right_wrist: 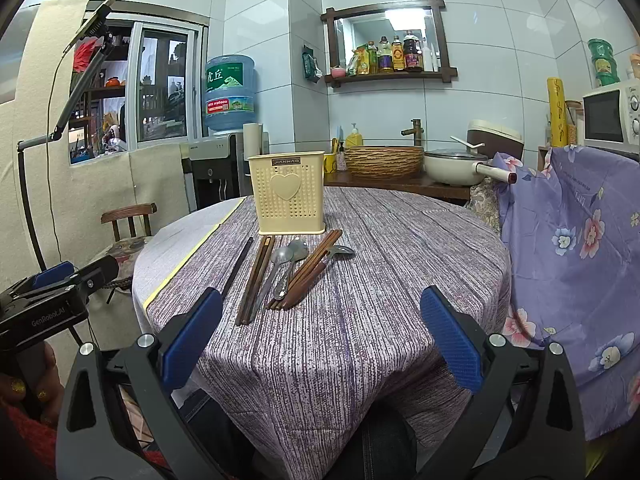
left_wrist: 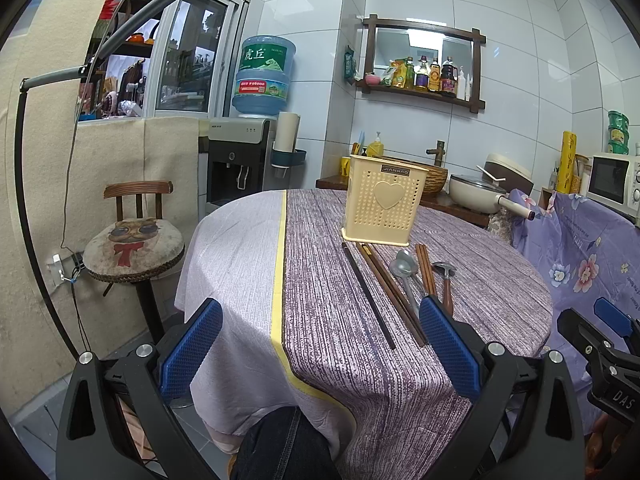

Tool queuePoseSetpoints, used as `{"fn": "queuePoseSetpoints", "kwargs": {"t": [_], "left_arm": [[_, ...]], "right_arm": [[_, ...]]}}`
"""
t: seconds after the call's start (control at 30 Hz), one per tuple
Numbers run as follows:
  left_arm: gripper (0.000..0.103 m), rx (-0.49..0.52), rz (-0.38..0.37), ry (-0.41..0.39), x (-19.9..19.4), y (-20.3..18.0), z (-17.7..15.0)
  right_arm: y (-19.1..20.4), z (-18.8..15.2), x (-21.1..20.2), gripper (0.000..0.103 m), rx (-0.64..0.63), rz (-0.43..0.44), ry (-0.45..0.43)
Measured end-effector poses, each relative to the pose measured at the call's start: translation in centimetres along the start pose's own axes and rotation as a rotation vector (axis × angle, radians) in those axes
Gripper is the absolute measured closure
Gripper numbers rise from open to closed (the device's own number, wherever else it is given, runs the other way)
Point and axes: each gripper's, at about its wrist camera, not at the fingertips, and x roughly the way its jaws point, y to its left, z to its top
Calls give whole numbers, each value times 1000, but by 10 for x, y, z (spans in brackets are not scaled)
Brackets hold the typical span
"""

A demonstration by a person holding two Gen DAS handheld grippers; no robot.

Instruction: Organize utensils

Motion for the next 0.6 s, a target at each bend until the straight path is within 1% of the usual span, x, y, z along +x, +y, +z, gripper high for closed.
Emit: {"fn": "queuePoseSetpoints", "kwargs": {"t": [0.43, 0.6], "left_arm": [[5, 2, -1, 3, 0, -1, 0], [5, 6, -10, 18, 5, 4, -3]], "right_arm": [[1, -3, 2, 5, 2, 2, 5], [3, -4, 6, 5, 1, 7, 15]]}}
